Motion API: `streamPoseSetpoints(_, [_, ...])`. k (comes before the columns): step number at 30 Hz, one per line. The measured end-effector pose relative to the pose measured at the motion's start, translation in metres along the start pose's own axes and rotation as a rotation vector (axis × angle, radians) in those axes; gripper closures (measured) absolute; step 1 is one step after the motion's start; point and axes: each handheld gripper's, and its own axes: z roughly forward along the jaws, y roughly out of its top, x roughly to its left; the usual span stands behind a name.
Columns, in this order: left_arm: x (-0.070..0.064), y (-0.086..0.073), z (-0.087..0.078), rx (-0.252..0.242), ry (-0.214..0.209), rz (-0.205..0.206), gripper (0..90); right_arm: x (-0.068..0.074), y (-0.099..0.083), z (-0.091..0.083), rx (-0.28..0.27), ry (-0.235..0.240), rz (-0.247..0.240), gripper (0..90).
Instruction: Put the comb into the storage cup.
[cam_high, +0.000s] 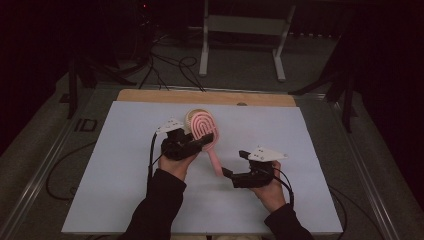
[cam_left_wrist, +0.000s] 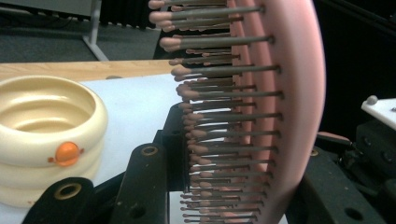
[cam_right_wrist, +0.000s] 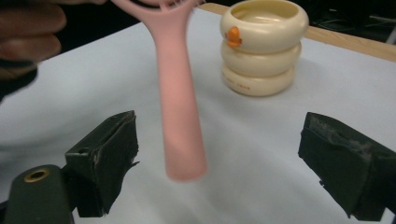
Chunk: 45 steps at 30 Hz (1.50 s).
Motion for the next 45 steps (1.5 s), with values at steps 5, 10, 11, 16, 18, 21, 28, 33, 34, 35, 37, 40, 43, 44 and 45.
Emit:
streamPoseSetpoints(5, [0.003,0.006,-0.003,-0.008,0.006,-0.005,64.9,-0.003,-0.004,-0.004,-0.003,-0.025,0.003,11.4])
streamPoseSetpoints(10, [0.006,0.014,-0.006,-0.016,0.02,0.004,64.9,-0.005,-0.008,-0.012,-0.006,-0.064,-0.026,11.3])
streamPoseSetpoints(11, [0.006,0.014,-0.006,-0.016,0.02,0.004,64.9,-0.005,-0.008,-0.012,-0.006,-0.064,-0.026,11.3])
streamPoseSetpoints(16, [0.008,0.02,-0.008,-0.023,0.028,0.016,64.9,-0.01,-0.016,-0.02,-0.02,-0.086,-0.019,11.3])
streamPoseSetpoints(18, [0.009,0.022,-0.009,-0.029,0.032,0.015,64.9,-0.011,-0.018,-0.024,-0.034,-0.09,-0.019,11.3])
streamPoseSetpoints(21, [0.011,0.024,-0.01,-0.035,0.034,0.011,64.9,-0.012,-0.021,-0.027,-0.042,-0.096,-0.02,11.3])
streamPoseSetpoints(28, [0.014,0.031,-0.015,-0.049,0.04,0.016,64.9,-0.015,-0.027,-0.032,-0.059,-0.104,-0.014,11.2])
streamPoseSetpoints(33, [0.016,0.034,-0.017,-0.059,0.042,0.017,64.9,-0.017,-0.032,-0.035,-0.07,-0.113,-0.002,10.6])
streamPoseSetpoints(34, [0.016,0.035,-0.018,-0.062,0.042,0.018,64.9,-0.018,-0.033,-0.037,-0.072,-0.117,0.003,10.6])
streamPoseSetpoints(35, [0.016,0.035,-0.018,-0.064,0.043,0.017,64.9,-0.019,-0.034,-0.039,-0.079,-0.124,0.009,10.6])
streamPoseSetpoints(37, [0.017,0.037,-0.019,-0.068,0.046,0.018,64.9,-0.021,-0.036,-0.043,-0.092,-0.128,0.023,10.6])
streamPoseSetpoints(40, [0.018,0.039,-0.02,-0.073,0.047,0.018,64.9,-0.024,-0.037,-0.047,-0.101,-0.139,0.032,10.5])
streamPoseSetpoints(43, [0.019,0.042,-0.022,-0.076,0.052,0.021,64.9,-0.027,-0.039,-0.051,-0.113,-0.153,0.042,10.2])
streamPoseSetpoints(44, [0.02,0.043,-0.022,-0.078,0.054,0.022,64.9,-0.028,-0.039,-0.052,-0.118,-0.154,0.042,10.2])
streamPoseSetpoints(45, [0.02,0.043,-0.022,-0.078,0.054,0.023,64.8,-0.029,-0.039,-0.052,-0.119,-0.159,0.04,10.2])
